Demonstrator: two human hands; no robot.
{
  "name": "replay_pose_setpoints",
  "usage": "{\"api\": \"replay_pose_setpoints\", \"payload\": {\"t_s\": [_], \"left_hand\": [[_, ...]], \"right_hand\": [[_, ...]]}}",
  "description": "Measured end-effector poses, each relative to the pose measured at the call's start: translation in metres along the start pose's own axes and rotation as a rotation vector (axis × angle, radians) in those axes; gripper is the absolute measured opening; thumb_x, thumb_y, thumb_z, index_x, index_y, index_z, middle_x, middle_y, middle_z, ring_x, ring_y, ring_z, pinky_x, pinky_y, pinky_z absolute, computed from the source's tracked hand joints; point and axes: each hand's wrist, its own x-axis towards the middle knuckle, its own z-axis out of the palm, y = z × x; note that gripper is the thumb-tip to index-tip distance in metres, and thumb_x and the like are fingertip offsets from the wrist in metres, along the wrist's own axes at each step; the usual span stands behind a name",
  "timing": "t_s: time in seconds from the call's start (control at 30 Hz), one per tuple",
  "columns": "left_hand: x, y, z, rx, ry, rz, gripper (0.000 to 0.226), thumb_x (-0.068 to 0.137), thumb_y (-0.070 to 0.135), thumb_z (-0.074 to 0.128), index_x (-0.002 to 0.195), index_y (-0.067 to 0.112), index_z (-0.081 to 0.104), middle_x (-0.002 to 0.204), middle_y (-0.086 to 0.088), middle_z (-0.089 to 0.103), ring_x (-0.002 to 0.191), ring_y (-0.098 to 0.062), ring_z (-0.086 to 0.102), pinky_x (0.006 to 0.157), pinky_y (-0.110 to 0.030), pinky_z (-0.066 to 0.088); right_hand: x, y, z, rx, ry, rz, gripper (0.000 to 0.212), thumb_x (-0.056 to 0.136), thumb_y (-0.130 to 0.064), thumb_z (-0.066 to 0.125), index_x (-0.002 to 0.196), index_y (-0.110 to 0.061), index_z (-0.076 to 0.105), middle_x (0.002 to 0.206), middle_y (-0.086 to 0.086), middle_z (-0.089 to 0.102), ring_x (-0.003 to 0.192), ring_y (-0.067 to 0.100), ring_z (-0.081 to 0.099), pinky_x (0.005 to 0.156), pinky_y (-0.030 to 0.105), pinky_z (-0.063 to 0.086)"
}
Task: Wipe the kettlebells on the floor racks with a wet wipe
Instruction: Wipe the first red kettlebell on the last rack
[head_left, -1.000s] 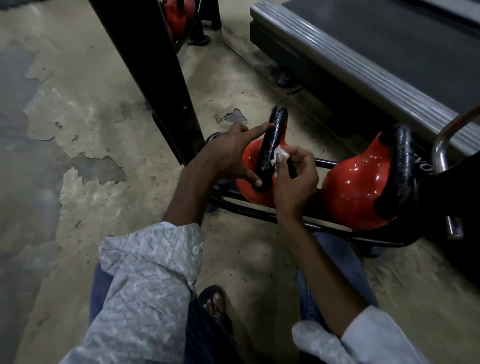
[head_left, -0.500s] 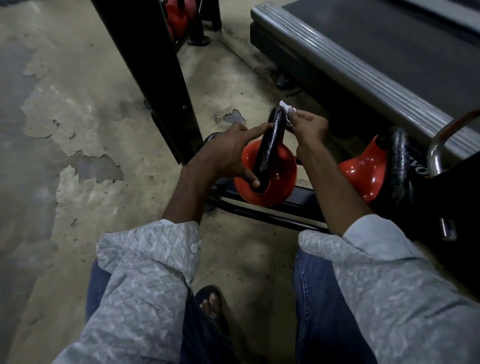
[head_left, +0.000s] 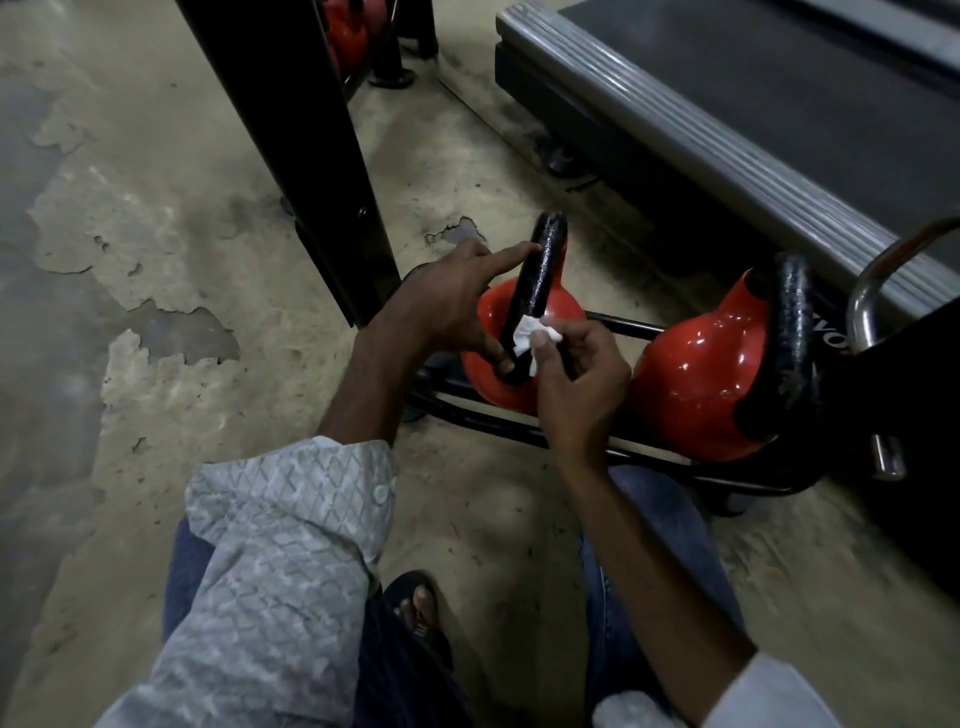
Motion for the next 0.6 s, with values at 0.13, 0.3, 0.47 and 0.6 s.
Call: {"api": "replay_pose_setpoints", "payload": {"t_s": [0.13, 0.3, 0.47, 0.6], "left_hand": [[-0.002, 0.003, 0.000, -0.008, -0.011, -0.013, 0.130, 0.051, 0.045, 0.097, 0.156, 0.048, 0.020, 0.148, -0.005, 0.039, 0.124, -0.023, 0.049, 0.095, -0.045, 0.051], [-0.004, 0.006, -0.001, -0.008, -0.014, -0.023, 0.132, 0.050, 0.045, 0.097, 0.155, 0.051, 0.018, 0.149, -0.005, 0.038, 0.126, -0.025, 0.049, 0.096, -0.050, 0.050], [-0.004, 0.007, -0.001, 0.011, -0.013, -0.023, 0.132, 0.052, 0.044, 0.097, 0.157, 0.048, 0.018, 0.149, -0.007, 0.038, 0.126, -0.026, 0.049, 0.097, -0.049, 0.050], [-0.004, 0.006, -0.002, -0.006, -0.019, -0.021, 0.131, 0.053, 0.043, 0.097, 0.157, 0.048, 0.017, 0.151, -0.007, 0.037, 0.128, -0.027, 0.048, 0.098, -0.050, 0.050]], "right_hand": [[0.048, 0.003, 0.014, 0.006, 0.045, 0.071, 0.008, 0.087, -0.012, 0.074, 0.094, -0.011, 0.074, 0.090, 0.003, 0.075, 0.084, 0.012, 0.072, 0.076, 0.026, 0.058], [0.150, 0.003, 0.031, -0.088, -0.065, 0.175, 0.006, 0.085, -0.016, 0.074, 0.086, -0.012, 0.077, 0.073, -0.001, 0.073, 0.066, 0.010, 0.067, 0.065, 0.029, 0.055], [0.203, -0.016, 0.033, -0.235, -0.354, 0.428, 0.021, 0.081, -0.009, 0.080, 0.098, 0.002, 0.076, 0.081, 0.006, 0.071, 0.053, 0.006, 0.056, 0.045, 0.016, 0.046], [0.219, -0.049, 0.040, -0.689, -0.571, 0.276, 0.010, 0.094, -0.011, 0.065, 0.102, -0.005, 0.065, 0.083, 0.003, 0.062, 0.063, 0.007, 0.058, 0.049, 0.017, 0.045]]}}
